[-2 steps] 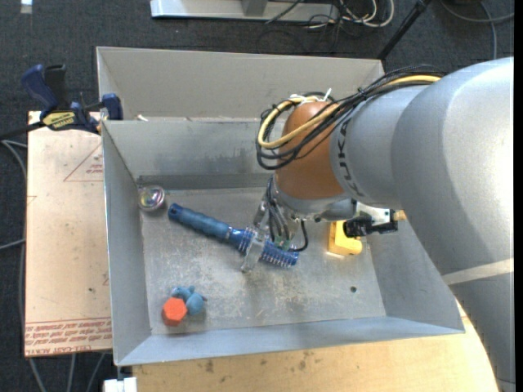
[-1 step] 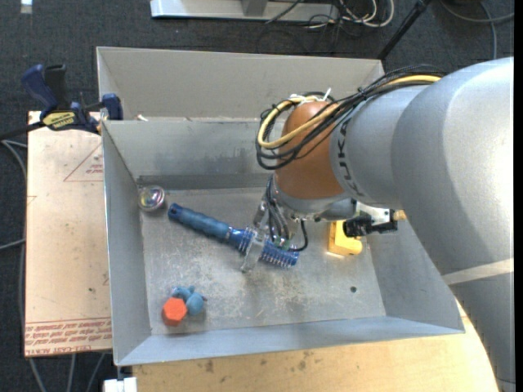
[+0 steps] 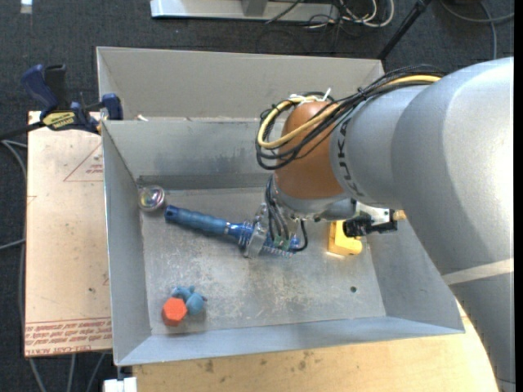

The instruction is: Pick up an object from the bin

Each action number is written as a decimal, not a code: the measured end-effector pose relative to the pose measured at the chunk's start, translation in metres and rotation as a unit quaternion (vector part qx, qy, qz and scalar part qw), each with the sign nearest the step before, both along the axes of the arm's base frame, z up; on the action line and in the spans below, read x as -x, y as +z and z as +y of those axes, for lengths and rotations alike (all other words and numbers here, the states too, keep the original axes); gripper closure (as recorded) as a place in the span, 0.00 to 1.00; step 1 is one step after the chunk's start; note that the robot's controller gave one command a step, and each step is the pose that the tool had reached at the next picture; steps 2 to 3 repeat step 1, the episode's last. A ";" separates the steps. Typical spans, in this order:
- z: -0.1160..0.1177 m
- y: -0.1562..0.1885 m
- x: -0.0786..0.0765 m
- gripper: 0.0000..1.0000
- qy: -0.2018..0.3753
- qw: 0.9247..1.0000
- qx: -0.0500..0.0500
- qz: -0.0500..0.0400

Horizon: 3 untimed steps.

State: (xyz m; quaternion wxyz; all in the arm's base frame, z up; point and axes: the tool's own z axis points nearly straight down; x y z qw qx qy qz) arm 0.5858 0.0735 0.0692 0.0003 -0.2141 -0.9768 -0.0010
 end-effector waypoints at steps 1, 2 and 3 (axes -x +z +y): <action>0.001 0.032 -0.001 1.00 0.002 1.000 0.000 -0.001; 0.001 0.032 -0.001 1.00 0.002 1.000 0.000 -0.001; 0.001 0.032 -0.001 1.00 0.002 1.000 0.000 -0.001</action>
Offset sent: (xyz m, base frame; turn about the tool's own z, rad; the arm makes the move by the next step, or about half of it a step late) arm 0.0000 0.0001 0.0310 0.0000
